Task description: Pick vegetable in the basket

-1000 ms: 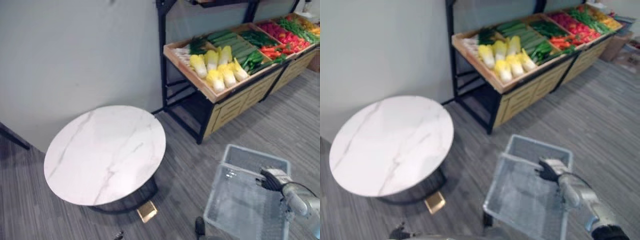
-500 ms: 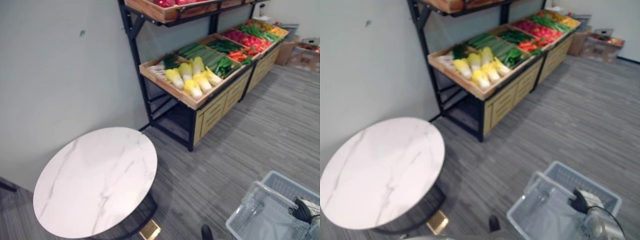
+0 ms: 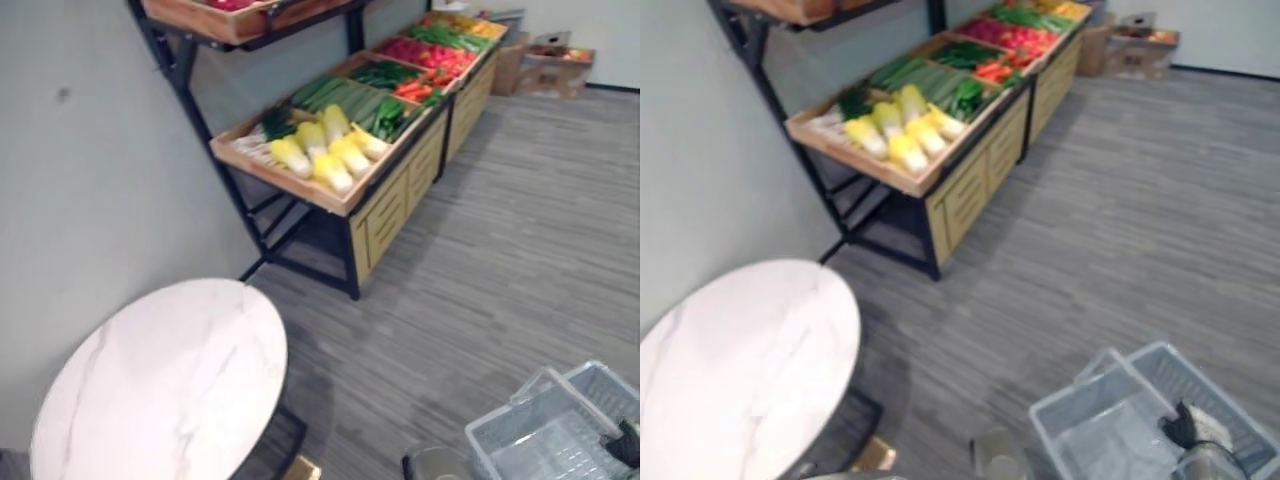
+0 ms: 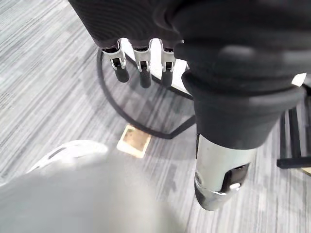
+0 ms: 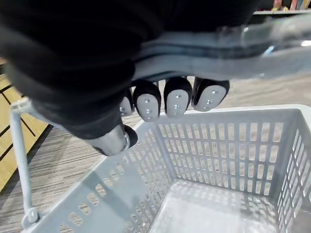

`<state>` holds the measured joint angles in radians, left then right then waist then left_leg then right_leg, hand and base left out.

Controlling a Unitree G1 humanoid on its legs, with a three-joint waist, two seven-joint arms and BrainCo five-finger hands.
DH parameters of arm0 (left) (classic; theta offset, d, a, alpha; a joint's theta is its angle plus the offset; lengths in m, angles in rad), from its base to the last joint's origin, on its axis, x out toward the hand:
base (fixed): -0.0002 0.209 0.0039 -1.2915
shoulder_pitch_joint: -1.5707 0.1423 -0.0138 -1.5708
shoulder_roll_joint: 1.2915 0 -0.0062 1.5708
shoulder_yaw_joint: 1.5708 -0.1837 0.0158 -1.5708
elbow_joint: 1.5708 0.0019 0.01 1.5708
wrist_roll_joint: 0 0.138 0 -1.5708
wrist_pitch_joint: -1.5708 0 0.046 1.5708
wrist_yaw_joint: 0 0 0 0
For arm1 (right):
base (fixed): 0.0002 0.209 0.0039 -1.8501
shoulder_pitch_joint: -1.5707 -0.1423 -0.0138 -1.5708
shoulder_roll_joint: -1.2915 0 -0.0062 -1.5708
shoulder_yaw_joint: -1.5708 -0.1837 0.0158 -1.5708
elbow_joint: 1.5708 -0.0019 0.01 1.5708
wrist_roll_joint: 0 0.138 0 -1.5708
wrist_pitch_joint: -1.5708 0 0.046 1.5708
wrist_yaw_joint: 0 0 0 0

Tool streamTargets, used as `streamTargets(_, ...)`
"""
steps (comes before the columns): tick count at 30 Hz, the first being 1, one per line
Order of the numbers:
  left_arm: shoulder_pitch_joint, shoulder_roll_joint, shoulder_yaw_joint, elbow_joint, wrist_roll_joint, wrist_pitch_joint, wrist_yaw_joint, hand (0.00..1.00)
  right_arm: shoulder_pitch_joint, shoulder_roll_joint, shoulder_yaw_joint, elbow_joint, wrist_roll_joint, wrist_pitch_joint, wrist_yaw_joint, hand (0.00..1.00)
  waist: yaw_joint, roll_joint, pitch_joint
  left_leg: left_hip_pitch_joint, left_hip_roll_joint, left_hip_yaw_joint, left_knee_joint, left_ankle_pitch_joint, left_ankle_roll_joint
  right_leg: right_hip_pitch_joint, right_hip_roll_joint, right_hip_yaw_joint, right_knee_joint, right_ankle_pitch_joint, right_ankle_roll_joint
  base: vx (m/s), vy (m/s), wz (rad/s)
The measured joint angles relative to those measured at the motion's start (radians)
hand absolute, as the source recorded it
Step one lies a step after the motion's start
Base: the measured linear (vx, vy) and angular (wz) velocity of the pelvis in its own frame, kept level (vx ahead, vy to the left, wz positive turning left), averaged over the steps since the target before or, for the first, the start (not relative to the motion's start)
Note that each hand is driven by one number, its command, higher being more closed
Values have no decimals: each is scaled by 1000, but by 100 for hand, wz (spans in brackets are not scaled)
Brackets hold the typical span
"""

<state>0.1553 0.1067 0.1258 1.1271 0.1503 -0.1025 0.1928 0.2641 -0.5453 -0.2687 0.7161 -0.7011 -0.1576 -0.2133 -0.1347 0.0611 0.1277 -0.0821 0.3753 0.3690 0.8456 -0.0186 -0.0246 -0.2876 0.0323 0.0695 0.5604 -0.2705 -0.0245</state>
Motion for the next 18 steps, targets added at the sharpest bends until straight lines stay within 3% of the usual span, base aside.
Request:
streamTargets(1,0,-6,2,-10,0,0,2,0,-14,4,7,3,3,0,0,100,31,7,7,-68,-26,-103,108,20,-42,17,26,52,-24,8,-13,271,-253,-134)
streamTargets(2,1,-8,6,-12,-2,-3,2,0,-25,9,9,6,3,1,0,100,35,5,9,-100,-49,-140,148,0,-55,26,35,69,-37,9,-16,258,-180,-119)
streamTargets(3,5,-16,12,-16,-2,-7,3,0,-38,21,13,6,3,3,0,100,39,4,15,-153,-104,-194,196,-48,-72,64,57,109,-76,18,-24,332,-177,-102)
streamTargets(5,9,-19,23,-24,-16,-15,6,0,-40,35,25,7,4,7,0,100,61,-5,28,-192,-174,-216,176,-98,-68,129,80,161,-129,20,-22,316,-126,-98)
streamTargets(8,17,-23,42,-44,-20,-22,8,0,-44,51,42,-12,5,15,1,100,63,-11,46,-261,-244,-220,-23,-134,-60,223,123,191,-185,11,-36,382,-73,-67)
streamTargets(10,17,-27,48,-57,-19,-19,7,0,-46,65,46,-45,5,15,1,100,83,-17,62,-268,-303,-266,-243,-136,-60,272,139,237,-203,6,-39,447,22,-75)
streamTargets(12,18,-33,54,-75,-19,-19,8,0,-45,75,67,-94,5,14,1,100,97,-22,67,-262,-358,-326,-495,-76,-31,341,140,285,-243,1,-43,546,95,-80)
streamTargets(13,18,-35,58,-78,-19,-19,8,0,-43,80,74,-111,5,15,1,100,101,-22,67,-260,-361,-328,-543,-53,-26,356,140,292,-250,-2,-38,532,116,-77)
streamTargets(15,25,-41,64,-104,-18,-18,8,0,-15,112,92,-181,5,10,0,100,112,-22,67,-248,-361,-314,-652,55,-7,426,141,327,-252,-41,-33,596,148,-71)
streamTargets(16,30,-42,66,-116,-18,-19,8,0,-4,126,97,-195,5,9,-1,100,112,-25,65,-244,-360,-297,-648,128,44,455,140,344,-244,-66,-34,540,151,-39)
streamTargets(18,22,-27,66,-139,-17,-21,15,0,3,173,121,-193,7,4,-3,100,109,-62,47,-232,-397,-266,-615,77,78,457,103,380,-214,-70,-21,521,137,-8)
